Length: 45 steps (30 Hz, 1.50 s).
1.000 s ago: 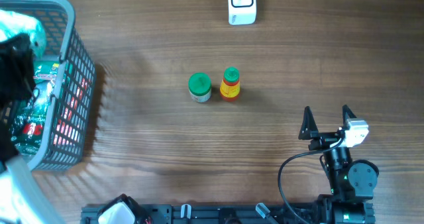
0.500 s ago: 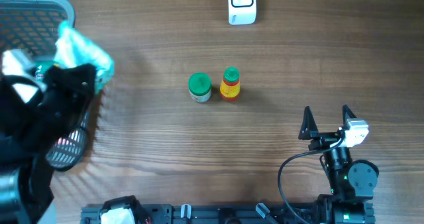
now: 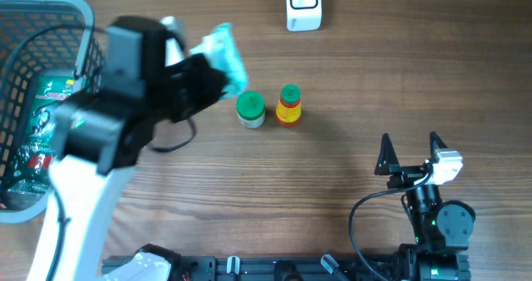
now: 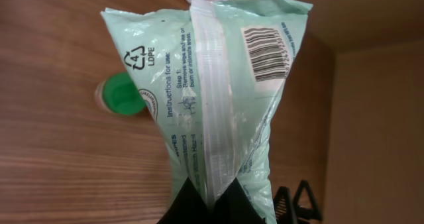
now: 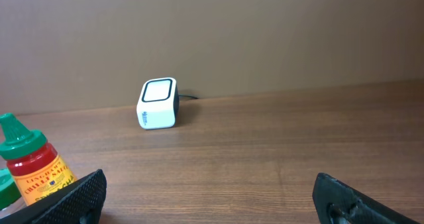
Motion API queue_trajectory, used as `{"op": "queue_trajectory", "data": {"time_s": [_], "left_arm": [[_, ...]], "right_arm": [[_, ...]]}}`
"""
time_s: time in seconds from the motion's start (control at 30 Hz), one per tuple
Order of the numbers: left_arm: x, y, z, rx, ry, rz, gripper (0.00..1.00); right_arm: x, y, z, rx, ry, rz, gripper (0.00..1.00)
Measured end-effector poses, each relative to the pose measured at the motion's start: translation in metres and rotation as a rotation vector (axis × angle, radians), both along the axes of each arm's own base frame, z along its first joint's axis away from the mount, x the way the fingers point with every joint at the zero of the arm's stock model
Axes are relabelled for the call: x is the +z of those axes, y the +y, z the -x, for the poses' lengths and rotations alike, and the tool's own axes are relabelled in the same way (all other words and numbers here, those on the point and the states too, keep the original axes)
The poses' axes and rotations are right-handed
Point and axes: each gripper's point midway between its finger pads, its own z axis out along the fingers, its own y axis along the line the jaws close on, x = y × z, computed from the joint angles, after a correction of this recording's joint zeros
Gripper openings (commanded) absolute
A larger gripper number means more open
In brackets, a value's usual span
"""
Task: Scan the item barcode
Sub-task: 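Lift the mint-green pouch out and carry it toward the scanner, then lower the pouch onto the table near the right gripper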
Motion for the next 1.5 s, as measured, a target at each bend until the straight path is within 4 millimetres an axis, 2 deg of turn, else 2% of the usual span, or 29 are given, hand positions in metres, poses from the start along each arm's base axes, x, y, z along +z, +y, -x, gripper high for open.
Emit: {"op": "queue_trajectory", "data": {"time_s": [0.1, 0.3, 0.43, 0.53, 0.7, 1.0, 1.1, 1.23, 1.37, 1.43, 1.5], "left_arm": [[-0.013, -0.040, -0.010, -0.116, -0.021, -0.031, 0.04], [-0.037, -0.111, -0.008, -0.318, -0.062, -0.084, 0.04], [-0.045, -0.150, 0.000, -0.409, -0.124, -0.120, 0.04], [-0.057, -0.170, 0.005, -0.438, -0.148, -0.171, 0.04], [-0.092, -0.185, 0.002, -0.449, -0.118, -0.265, 0.04], [-0.201, -0.202, -0.016, -0.469, 0.041, -0.421, 0.04], [-0.225, -0.205, -0.018, -0.476, 0.077, -0.448, 0.12], [-0.240, -0.205, -0.018, -0.485, 0.100, -0.468, 0.18], [-0.241, -0.206, -0.019, -0.485, 0.098, -0.467, 0.19], [-0.241, -0.207, -0.020, -0.484, 0.091, -0.463, 0.26], [-0.239, -0.209, -0.022, -0.481, 0.080, -0.454, 0.39]], "right_arm": [[0.000, 0.000, 0.000, 0.000, 0.000, 0.000, 1.00], [0.000, 0.000, 0.000, 0.000, 0.000, 0.000, 1.00], [0.000, 0.000, 0.000, 0.000, 0.000, 0.000, 1.00], [0.000, 0.000, 0.000, 0.000, 0.000, 0.000, 1.00], [0.000, 0.000, 0.000, 0.000, 0.000, 0.000, 1.00], [0.000, 0.000, 0.000, 0.000, 0.000, 0.000, 1.00], [0.000, 0.000, 0.000, 0.000, 0.000, 0.000, 1.00], [0.000, 0.000, 0.000, 0.000, 0.000, 0.000, 1.00], [0.000, 0.000, 0.000, 0.000, 0.000, 0.000, 1.00], [0.000, 0.000, 0.000, 0.000, 0.000, 0.000, 1.00], [0.000, 0.000, 0.000, 0.000, 0.000, 0.000, 1.00]]}}
